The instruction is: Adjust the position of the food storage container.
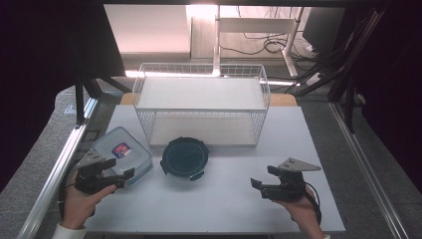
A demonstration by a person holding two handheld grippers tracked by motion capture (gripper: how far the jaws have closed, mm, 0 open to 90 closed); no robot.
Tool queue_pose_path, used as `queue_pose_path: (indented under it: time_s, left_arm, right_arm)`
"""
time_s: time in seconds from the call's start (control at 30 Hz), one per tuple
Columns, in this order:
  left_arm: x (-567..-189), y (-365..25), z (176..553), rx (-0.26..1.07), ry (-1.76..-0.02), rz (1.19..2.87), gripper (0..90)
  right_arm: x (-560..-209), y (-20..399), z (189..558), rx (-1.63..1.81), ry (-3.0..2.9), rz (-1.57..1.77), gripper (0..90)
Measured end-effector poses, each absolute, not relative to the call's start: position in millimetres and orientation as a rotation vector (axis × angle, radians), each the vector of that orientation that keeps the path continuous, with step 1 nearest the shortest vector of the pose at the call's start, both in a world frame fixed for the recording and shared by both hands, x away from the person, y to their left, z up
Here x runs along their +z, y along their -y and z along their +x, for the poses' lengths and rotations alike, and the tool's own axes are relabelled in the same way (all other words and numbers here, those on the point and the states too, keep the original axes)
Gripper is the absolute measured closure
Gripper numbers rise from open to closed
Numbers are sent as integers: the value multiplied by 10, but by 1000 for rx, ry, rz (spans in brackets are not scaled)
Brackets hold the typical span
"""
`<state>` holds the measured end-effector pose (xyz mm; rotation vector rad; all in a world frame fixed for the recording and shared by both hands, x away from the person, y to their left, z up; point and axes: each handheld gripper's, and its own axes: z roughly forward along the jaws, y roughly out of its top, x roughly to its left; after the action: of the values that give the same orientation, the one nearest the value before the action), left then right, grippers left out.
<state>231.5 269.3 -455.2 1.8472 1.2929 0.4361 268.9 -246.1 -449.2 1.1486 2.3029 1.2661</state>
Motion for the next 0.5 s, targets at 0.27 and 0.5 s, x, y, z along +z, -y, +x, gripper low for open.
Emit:
queue_pose_path:
  time_s: [0.27,0.5]
  left_arm:
    - [-4574,-2658,2329,422,-1294,1867,210]
    - [-4564,-2720,2454,417,-1327,1891,246]
  right_arm:
    - [-4496,2473,2695,1256,-2298,1158,213]
    - [-4514,2448,2698,1249,-2308,1157,213]
